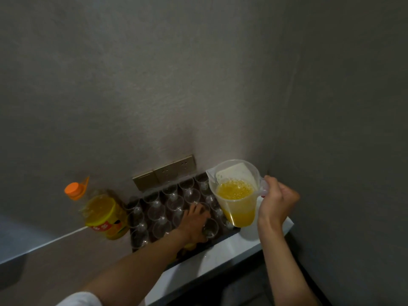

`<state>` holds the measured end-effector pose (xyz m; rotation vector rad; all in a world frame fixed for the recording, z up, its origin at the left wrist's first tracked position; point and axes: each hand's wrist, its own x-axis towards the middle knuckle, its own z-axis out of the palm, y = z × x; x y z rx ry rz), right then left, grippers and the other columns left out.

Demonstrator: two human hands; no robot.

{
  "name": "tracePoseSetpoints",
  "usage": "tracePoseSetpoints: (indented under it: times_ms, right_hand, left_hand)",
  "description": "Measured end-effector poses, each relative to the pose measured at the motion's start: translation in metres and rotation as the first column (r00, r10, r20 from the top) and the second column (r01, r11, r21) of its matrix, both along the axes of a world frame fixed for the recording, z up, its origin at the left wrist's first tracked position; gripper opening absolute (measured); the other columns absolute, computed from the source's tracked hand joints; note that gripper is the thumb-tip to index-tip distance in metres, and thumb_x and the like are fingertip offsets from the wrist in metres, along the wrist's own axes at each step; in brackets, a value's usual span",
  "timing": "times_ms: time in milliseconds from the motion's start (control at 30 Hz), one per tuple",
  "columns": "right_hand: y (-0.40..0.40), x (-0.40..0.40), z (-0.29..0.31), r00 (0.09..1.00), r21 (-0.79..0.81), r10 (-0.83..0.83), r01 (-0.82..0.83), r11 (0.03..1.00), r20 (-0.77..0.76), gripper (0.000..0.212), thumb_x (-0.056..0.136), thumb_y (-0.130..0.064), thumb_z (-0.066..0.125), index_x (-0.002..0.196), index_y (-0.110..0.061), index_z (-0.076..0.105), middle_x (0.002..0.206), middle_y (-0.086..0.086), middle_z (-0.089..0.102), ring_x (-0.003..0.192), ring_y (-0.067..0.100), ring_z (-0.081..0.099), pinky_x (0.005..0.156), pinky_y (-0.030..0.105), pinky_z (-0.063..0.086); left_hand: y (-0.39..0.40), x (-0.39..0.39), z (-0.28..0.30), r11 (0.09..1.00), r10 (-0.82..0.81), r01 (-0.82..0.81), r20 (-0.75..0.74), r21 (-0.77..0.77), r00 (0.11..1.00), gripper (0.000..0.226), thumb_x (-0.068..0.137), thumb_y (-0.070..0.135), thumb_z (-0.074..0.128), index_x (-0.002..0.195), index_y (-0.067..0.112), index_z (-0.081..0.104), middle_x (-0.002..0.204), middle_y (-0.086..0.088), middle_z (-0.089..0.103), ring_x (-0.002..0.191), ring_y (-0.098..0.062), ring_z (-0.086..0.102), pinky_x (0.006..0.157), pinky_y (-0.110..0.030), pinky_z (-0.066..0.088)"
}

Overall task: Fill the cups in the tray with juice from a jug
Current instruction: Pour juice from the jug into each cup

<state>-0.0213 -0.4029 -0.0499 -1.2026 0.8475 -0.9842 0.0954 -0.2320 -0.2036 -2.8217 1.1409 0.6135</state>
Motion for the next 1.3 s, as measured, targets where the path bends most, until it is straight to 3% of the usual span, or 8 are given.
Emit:
tracePoseSetpoints:
  times_ms: [167, 367, 533, 800, 933, 1033, 1200, 1300]
  right_hand:
    - [-0.003, -0.004, -0.002, 1.000, -0.017, 0.017, -0.017, 1.000, -0.015, 0.037, 0.081, -0.022, 0.063, 0.045, -0.019, 0.056, 0.043, -0.003, 0.040, 0.050, 0.021, 0.040, 0.058, 0.036, 0.043]
    - [-0.003, -0.003, -0.003, 1.000, -0.031, 0.016, -0.016, 0.999, -0.022, 0.043, 0.088, -0.009, 0.066, 0.047, -0.015, 0.054, 0.044, -0.001, 0.042, 0.049, 0.020, 0.041, 0.060, 0.037, 0.044]
    - [-0.001, -0.001, 0.003, 0.999, -0.032, 0.039, -0.038, 0.999, 0.006, 0.043, 0.088, -0.008, 0.065, 0.048, -0.013, 0.052, 0.040, -0.012, 0.038, 0.043, 0.010, 0.036, 0.057, 0.030, 0.037]
    - [0.010, 0.006, 0.019, 0.994, -0.058, 0.107, -0.106, 0.993, 0.005, 0.048, 0.089, -0.005, 0.066, 0.046, -0.013, 0.048, 0.038, -0.012, 0.035, 0.039, 0.004, 0.030, 0.054, 0.029, 0.033]
    - [0.014, 0.014, 0.031, 0.988, -0.083, 0.157, -0.157, 0.984, -0.004, 0.049, 0.089, -0.001, 0.065, 0.045, -0.013, 0.047, 0.038, -0.012, 0.033, 0.038, 0.005, 0.029, 0.053, 0.029, 0.030]
    - [0.018, 0.022, 0.041, 0.980, -0.111, 0.200, -0.198, 0.974, 0.005, 0.050, 0.086, -0.002, 0.065, 0.043, -0.017, 0.043, 0.040, -0.012, 0.031, 0.041, 0.007, 0.026, 0.052, 0.029, 0.026]
    - [0.020, 0.035, 0.059, 0.956, -0.155, 0.292, -0.292, 0.944, -0.025, 0.035, 0.072, -0.021, 0.061, 0.039, -0.019, 0.048, 0.044, -0.009, 0.030, 0.046, 0.012, 0.027, 0.052, 0.032, 0.026]
    - [0.022, 0.044, 0.070, 0.939, -0.187, 0.337, -0.343, 0.921, -0.066, 0.036, 0.071, -0.025, 0.061, 0.038, -0.020, 0.048, 0.046, -0.005, 0.031, 0.050, 0.015, 0.029, 0.053, 0.035, 0.027]
  left_hand:
    - [0.000, -0.005, 0.003, 0.997, 0.028, -0.029, -0.009, -0.067, 1.000, 0.078, 0.073, 0.045, 0.079, 0.139, 0.022, 0.043, 0.153, -0.004, 0.025, 0.145, -0.032, 0.018, 0.120, -0.050, 0.024]
    - [0.012, -0.014, 0.019, 0.954, 0.101, -0.109, -0.041, -0.281, 0.994, 0.069, 0.067, 0.053, 0.074, 0.126, 0.031, 0.046, 0.137, 0.006, 0.037, 0.130, -0.017, 0.030, 0.115, -0.039, 0.022]
    - [0.021, -0.021, 0.039, 0.863, 0.186, -0.213, -0.102, -0.459, 0.977, 0.065, 0.063, 0.058, 0.071, 0.117, 0.036, 0.044, 0.121, 0.015, 0.042, 0.114, -0.010, 0.038, 0.103, -0.034, 0.037]
    - [0.024, -0.041, 0.074, 0.415, 0.332, -0.539, -0.430, -0.733, 0.840, 0.058, 0.078, 0.038, 0.083, 0.121, 0.045, 0.045, 0.123, 0.024, 0.057, 0.114, 0.009, 0.055, 0.091, -0.016, 0.049]
    - [0.029, -0.045, 0.088, 0.199, 0.447, -0.551, -0.424, -0.811, 0.787, 0.064, 0.074, 0.045, 0.085, 0.127, 0.042, 0.048, 0.122, 0.021, 0.061, 0.113, 0.004, 0.058, 0.093, -0.025, 0.053]
    - [0.038, -0.043, 0.100, 0.093, 0.513, -0.553, -0.436, -0.828, 0.739, 0.065, 0.077, 0.030, 0.087, 0.128, 0.042, 0.049, 0.121, 0.021, 0.059, 0.112, 0.005, 0.056, 0.095, -0.027, 0.053]
    - [0.044, -0.038, 0.123, -0.047, 0.525, -0.565, -0.501, -0.824, 0.688, 0.072, 0.079, 0.035, 0.085, 0.140, 0.037, 0.047, 0.125, 0.018, 0.057, 0.113, 0.001, 0.056, 0.087, -0.017, 0.048]
    - [0.048, -0.037, 0.136, -0.127, 0.527, -0.537, -0.515, -0.834, 0.676, 0.059, 0.077, 0.035, 0.087, 0.123, 0.047, 0.052, 0.122, 0.021, 0.057, 0.107, 0.006, 0.057, 0.088, -0.021, 0.051]
